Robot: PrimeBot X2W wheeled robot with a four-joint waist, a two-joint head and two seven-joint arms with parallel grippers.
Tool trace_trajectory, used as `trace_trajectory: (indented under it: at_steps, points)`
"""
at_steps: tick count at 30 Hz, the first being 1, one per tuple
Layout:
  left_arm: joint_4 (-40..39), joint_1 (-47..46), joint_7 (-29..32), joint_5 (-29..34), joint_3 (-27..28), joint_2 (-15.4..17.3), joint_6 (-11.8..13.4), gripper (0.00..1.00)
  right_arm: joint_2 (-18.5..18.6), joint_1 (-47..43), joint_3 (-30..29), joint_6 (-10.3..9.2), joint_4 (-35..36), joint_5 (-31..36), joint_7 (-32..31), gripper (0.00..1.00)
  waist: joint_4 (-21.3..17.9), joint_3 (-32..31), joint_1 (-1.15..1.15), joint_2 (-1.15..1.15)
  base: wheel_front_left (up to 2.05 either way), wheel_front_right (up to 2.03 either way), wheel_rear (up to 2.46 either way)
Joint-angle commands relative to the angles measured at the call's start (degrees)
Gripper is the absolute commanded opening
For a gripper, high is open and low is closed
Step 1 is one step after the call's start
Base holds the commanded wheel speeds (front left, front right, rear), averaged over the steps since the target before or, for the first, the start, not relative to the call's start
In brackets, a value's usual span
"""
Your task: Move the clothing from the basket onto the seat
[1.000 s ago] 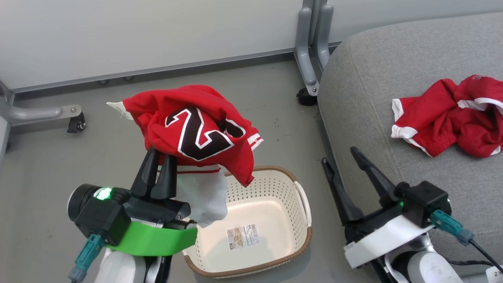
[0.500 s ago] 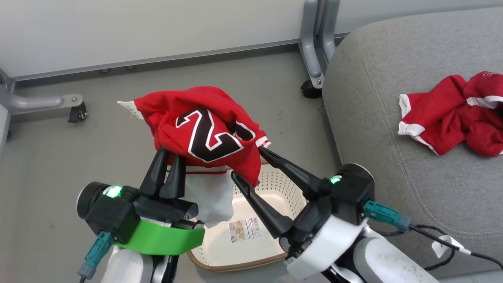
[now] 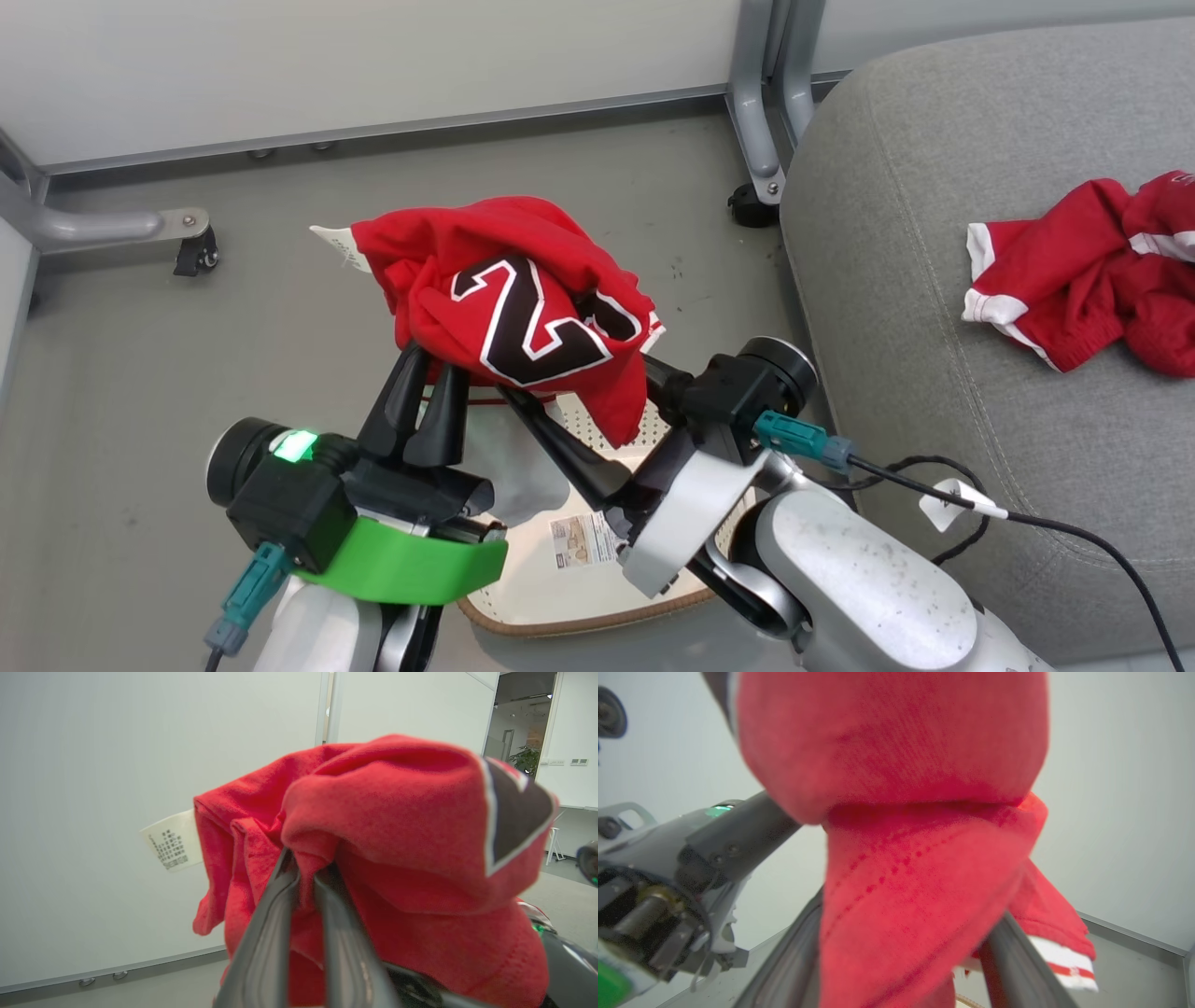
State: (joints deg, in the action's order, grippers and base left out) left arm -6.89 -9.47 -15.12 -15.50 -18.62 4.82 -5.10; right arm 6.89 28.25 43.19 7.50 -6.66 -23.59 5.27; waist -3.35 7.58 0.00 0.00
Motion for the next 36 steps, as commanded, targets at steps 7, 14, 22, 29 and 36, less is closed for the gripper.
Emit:
trace_trajectory:
  at_steps: [7,14,22,29,36]
  points:
    - [0.2,-0.5,0.0,0.0,0.3,0.1,-0.3,0.00,-0.8,2.9,1.6,-0.02,-3.7,-1.7,2.9,0.00,0.1,-0.4,0.00,0.00,0.00,0.00,0.00]
    - [0.4,-0.2,0.0,-0.2,0.1,0.2,-0.4,0.00,-0.4,3.9,2.2,-0.02,-5.0,-2.8,4.3,0.00,0.0,-0.3,0.00,0.00,0.00,0.00,0.00]
    - [1.0,-0.1,0.0,-0.2,0.0,0.3,0.0,0.00,0.1,4.5,2.2,-0.02,-5.7,-3.5,5.1,0.00,0.3,-0.4,0.00,0.00,0.00,0.00,0.00]
    - [1.6,-0.7,1.9,0.6,-0.9,0.9,0.7,1.00,0.4,5.0,1.2,-0.02,-6.3,-3.0,6.2,0.00,0.9,-0.4,0.00,0.00,0.00,0.00,0.00]
    - [0.4,0.4,4.6,1.2,-2.6,3.1,0.0,1.00,0.6,4.9,0.3,-0.02,-7.3,-2.8,7.1,0.00,1.5,-0.5,0.00,0.00,0.00,0.00,0.00]
